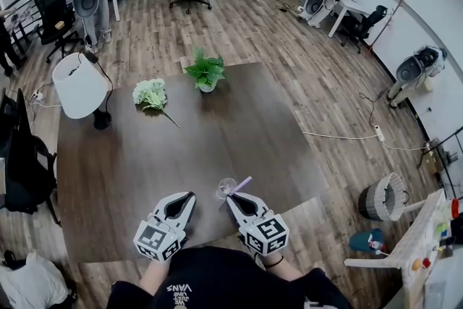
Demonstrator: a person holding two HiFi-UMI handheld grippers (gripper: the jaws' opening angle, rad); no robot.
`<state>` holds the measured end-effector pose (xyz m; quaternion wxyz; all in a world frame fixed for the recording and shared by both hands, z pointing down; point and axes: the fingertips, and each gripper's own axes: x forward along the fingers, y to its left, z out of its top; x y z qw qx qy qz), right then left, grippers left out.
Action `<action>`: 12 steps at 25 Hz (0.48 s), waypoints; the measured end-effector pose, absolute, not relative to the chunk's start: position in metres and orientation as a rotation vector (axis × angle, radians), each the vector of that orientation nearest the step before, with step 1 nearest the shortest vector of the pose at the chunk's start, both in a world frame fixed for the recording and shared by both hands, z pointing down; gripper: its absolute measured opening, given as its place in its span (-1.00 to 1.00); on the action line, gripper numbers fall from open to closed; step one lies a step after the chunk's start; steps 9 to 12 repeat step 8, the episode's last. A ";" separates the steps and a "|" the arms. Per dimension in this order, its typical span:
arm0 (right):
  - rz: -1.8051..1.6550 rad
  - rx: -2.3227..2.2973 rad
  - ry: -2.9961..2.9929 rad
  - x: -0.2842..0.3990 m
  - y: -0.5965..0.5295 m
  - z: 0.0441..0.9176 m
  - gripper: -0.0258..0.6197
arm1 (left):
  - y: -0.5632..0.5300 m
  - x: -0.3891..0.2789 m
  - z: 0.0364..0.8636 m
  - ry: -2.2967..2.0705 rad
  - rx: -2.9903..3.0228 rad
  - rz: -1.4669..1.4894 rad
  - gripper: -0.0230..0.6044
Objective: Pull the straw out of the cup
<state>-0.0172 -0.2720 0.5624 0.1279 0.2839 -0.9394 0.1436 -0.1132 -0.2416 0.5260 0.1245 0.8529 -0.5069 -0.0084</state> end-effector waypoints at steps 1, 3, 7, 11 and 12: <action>0.417 0.826 -2.733 -0.018 -0.272 0.562 -0.79 | -0.241 -0.114 0.526 -1.478 2.485 -0.026 -0.86; 0.415 0.825 -2.734 -0.018 -0.272 0.561 -0.79 | -0.241 -0.115 0.526 -1.479 2.485 -0.027 -0.86; 0.413 0.827 -2.737 -0.018 -0.271 0.559 -0.79 | -0.240 -0.115 0.525 -1.482 2.486 -0.020 -0.86; 0.413 0.828 -2.738 -0.018 -0.271 0.559 -0.79 | -0.240 -0.114 0.525 -1.483 2.486 -0.019 -0.86; 0.413 0.828 -2.738 -0.018 -0.271 0.559 -0.79 | -0.240 -0.114 0.525 -1.483 2.486 -0.019 -0.86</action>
